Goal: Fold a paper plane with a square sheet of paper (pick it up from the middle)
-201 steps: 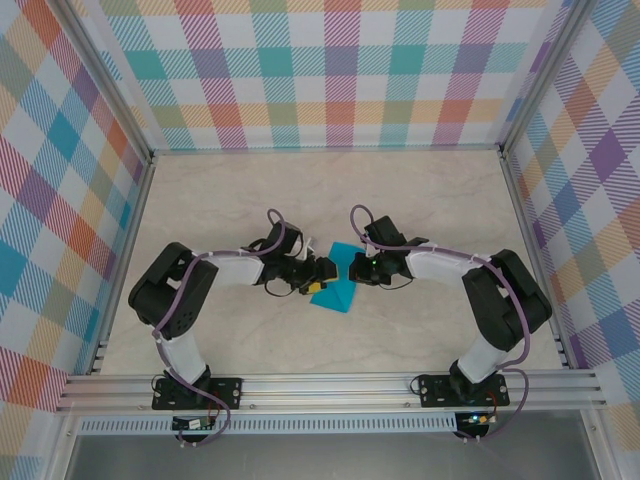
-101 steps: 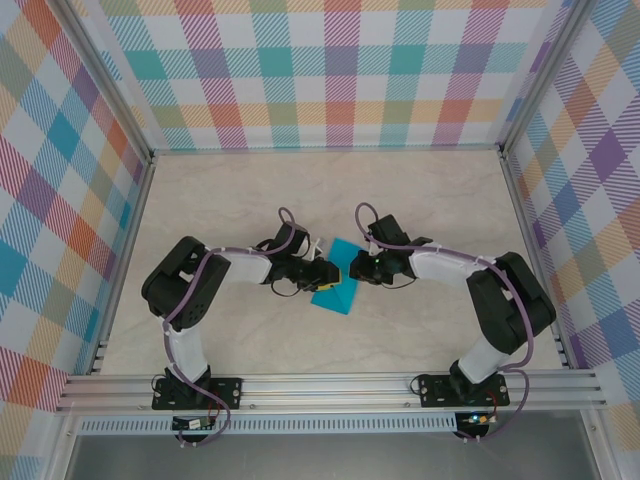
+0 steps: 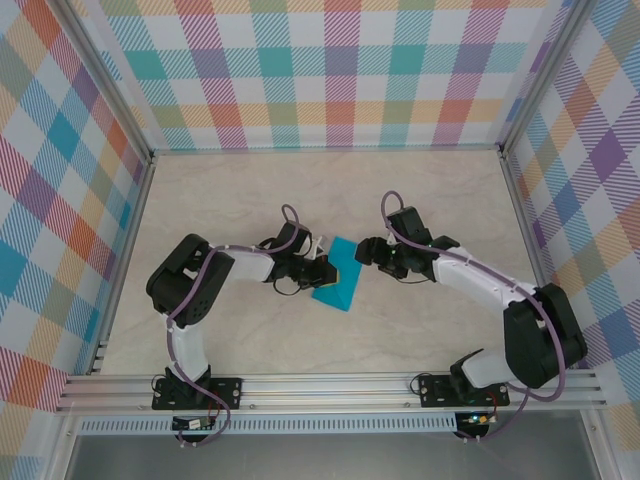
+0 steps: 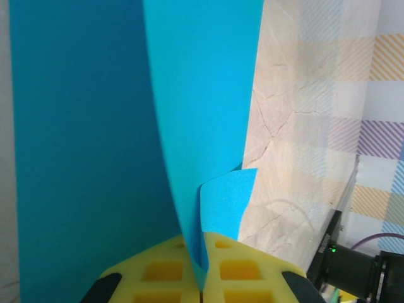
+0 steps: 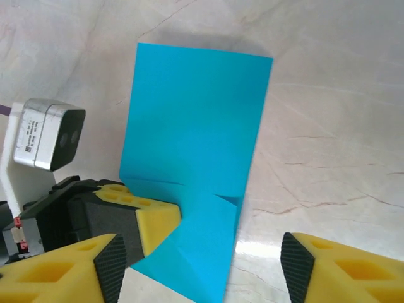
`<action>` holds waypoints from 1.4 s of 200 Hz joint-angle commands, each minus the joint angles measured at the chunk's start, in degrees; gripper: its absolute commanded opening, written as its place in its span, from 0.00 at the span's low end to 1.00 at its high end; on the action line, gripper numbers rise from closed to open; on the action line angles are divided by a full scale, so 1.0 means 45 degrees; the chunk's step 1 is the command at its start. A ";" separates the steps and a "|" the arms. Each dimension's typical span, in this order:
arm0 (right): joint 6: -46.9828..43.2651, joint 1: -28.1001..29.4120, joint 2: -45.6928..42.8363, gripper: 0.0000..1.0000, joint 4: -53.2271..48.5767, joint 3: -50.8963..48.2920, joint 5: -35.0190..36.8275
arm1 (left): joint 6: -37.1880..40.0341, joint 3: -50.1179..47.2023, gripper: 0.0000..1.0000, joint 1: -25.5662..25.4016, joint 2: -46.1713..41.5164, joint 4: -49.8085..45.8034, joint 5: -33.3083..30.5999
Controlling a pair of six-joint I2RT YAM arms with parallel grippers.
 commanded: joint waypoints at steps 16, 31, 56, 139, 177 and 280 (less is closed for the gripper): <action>0.0313 -0.0134 -0.0731 0.73 -0.1449 -0.0024 0.1161 | 0.1721 0.0969 0.03 -0.0062 -0.1510 -0.2487 -0.1409; 0.0307 -0.0188 -0.0966 0.77 -0.1809 0.0038 0.1561 | 0.2476 0.1674 0.03 -0.0058 -0.2080 -0.4233 -0.2162; 0.0292 -0.0225 -0.1383 0.88 -0.2456 0.0138 0.2282 | 0.3695 0.3402 0.03 -0.0062 -0.2763 -0.7939 -0.4242; 0.0803 -0.0475 -0.2609 0.99 -0.3601 -0.0309 0.3880 | 0.4951 0.8334 0.03 -0.1725 -0.0649 -1.4732 -1.5585; 0.1071 -0.0663 -0.2934 0.99 -0.4007 -0.0555 0.4213 | 0.4613 0.8927 0.03 -0.2440 0.1115 -1.5285 -1.7934; 0.1326 -0.1158 -0.3111 0.99 -0.4521 -0.0642 0.4584 | 0.3728 0.9918 0.06 -0.4699 0.3712 -1.5078 -1.6593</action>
